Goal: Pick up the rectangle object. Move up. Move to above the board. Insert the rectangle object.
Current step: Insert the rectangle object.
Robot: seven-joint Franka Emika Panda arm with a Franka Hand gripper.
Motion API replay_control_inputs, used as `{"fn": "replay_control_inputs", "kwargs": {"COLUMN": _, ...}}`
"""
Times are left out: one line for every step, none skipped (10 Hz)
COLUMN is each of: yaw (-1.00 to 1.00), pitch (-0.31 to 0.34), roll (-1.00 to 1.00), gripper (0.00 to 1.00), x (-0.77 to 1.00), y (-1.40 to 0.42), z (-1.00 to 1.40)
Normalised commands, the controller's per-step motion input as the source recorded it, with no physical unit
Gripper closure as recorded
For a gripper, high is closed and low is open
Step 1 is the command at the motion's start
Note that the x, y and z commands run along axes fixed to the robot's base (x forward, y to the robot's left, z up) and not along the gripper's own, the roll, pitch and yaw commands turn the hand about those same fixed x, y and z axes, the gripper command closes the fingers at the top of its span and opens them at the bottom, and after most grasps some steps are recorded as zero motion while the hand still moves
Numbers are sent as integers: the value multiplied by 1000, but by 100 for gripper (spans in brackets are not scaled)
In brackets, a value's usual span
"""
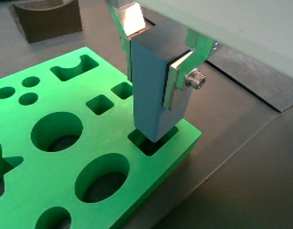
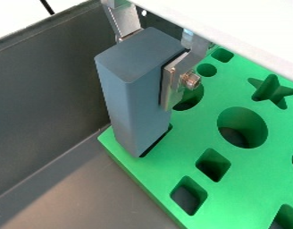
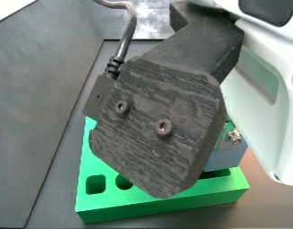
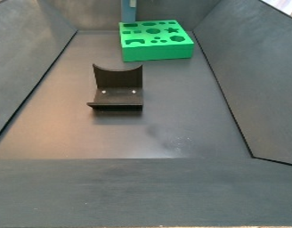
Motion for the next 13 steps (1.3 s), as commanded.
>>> {"fn": "replay_control_inputs", "kwargs": {"yaw": -46, "pitch": 0, "roll": 34, "gripper": 100, "x": -31, "y": 0, "z": -94}}
{"fn": "replay_control_inputs", "kwargs": {"yaw": 0, "pitch": -9, "roll": 3, "gripper": 100, "x": 0, "y": -40, "z": -111}}
{"fn": "replay_control_inputs", "kwargs": {"yaw": 143, "pitch": -13, "roll": 24, "gripper": 100, "x": 0, "y": -131, "z": -186}}
{"fn": "replay_control_inputs", "kwargs": {"yaw": 171, "pitch": -20, "roll": 27, "gripper": 100, "x": 0, "y": -191, "z": -180}}
{"fn": "replay_control_inputs", "kwargs": {"yaw": 194, "pitch": -3, "roll": 37, "gripper": 100, "x": 43, "y": -157, "z": -151}}
{"fn": "replay_control_inputs", "kwargs": {"yaw": 206, "pitch": 0, "roll": 34, "gripper": 100, "x": 57, "y": -71, "z": -151}}
{"fn": "replay_control_inputs", "kwargs": {"yaw": 220, "pitch": -1, "roll": 74, "gripper": 100, "x": 49, "y": 0, "z": -203}}
{"fn": "replay_control_inputs", "kwargs": {"yaw": 277, "pitch": -26, "roll": 116, "gripper": 100, "x": 74, "y": 0, "z": -277}}
{"fn": "replay_control_inputs", "kwargs": {"yaw": 231, "pitch": -31, "roll": 33, "gripper": 100, "x": 0, "y": 0, "z": -217}}
{"fn": "replay_control_inputs", "kwargs": {"yaw": 129, "pitch": -9, "roll": 4, "gripper": 100, "x": 0, "y": 0, "z": -137}}
{"fn": "replay_control_inputs", "kwargs": {"yaw": 0, "pitch": 0, "roll": 1, "gripper": 100, "x": 0, "y": 0, "z": -137}}
{"fn": "replay_control_inputs", "kwargs": {"yaw": 0, "pitch": -3, "roll": 21, "gripper": 100, "x": 0, "y": 17, "z": -154}}
{"fn": "replay_control_inputs", "kwargs": {"yaw": -57, "pitch": 0, "roll": 40, "gripper": 100, "x": 0, "y": 20, "z": -180}}
